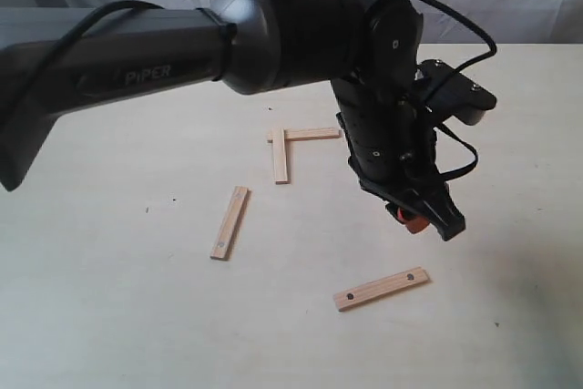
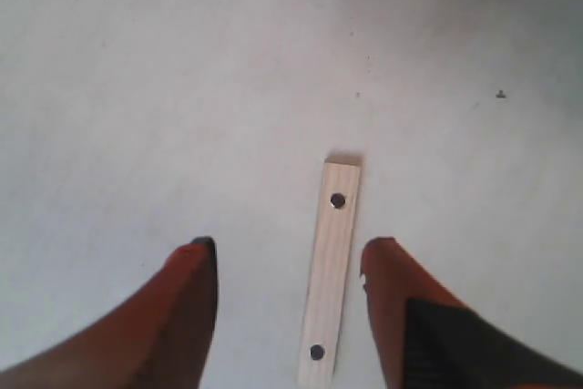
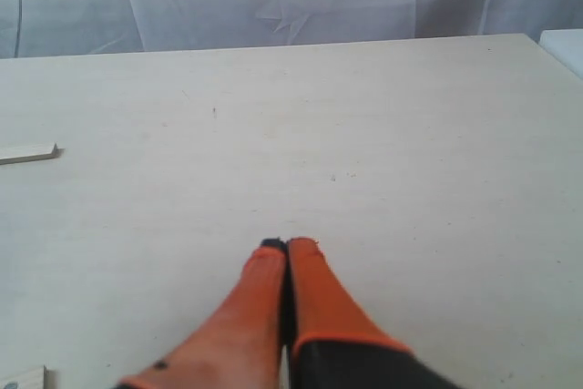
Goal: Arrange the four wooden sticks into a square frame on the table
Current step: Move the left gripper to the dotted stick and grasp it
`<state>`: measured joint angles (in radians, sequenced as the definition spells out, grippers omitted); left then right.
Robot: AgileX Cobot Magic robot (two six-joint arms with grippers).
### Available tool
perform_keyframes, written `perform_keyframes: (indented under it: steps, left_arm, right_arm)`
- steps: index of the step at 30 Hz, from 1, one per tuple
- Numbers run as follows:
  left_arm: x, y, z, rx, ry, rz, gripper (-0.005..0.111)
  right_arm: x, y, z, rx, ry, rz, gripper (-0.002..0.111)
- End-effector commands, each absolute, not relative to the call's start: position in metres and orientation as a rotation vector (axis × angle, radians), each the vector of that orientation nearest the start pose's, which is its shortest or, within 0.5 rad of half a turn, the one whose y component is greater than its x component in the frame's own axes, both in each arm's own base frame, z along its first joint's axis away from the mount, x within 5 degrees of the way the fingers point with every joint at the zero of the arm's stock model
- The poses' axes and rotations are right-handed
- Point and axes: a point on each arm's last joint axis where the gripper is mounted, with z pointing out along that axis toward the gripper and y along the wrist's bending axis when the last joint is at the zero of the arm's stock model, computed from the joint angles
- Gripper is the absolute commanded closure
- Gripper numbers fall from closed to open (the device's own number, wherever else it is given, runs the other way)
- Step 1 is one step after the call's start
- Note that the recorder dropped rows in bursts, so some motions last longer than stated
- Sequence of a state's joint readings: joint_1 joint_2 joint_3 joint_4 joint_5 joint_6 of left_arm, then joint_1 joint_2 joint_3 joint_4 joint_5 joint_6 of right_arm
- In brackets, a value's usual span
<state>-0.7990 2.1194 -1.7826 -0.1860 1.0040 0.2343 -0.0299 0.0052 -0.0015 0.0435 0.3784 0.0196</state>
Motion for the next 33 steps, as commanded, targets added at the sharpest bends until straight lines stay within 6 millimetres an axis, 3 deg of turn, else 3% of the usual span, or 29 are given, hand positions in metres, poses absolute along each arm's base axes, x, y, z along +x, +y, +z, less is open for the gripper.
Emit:
perform_keyframes:
  steps: [1,10,16,33]
  left_arm:
    - [0.303,-0.344,0.213,1.414,2.501,-0.401,0.057]
    - [0.29,-0.345,0.17,1.625,2.495,-0.363,0.057]
    - [0.287,-0.341,0.152,1.642,2.472,-0.358,0.057]
    - [0.287,-0.337,0.128,1.605,2.451,-0.325,0.057]
  right_arm:
    - [0.053,0.0,0.18,0.067,1.848,0.031,0.108]
    - [0.053,0.0,0.18,0.067,1.846,0.031,0.108]
    - [0.053,0.0,0.18,0.067,1.846,0.031,0.108]
    - [0.053,0.0,0.18,0.067,1.848,0.031,0.108]
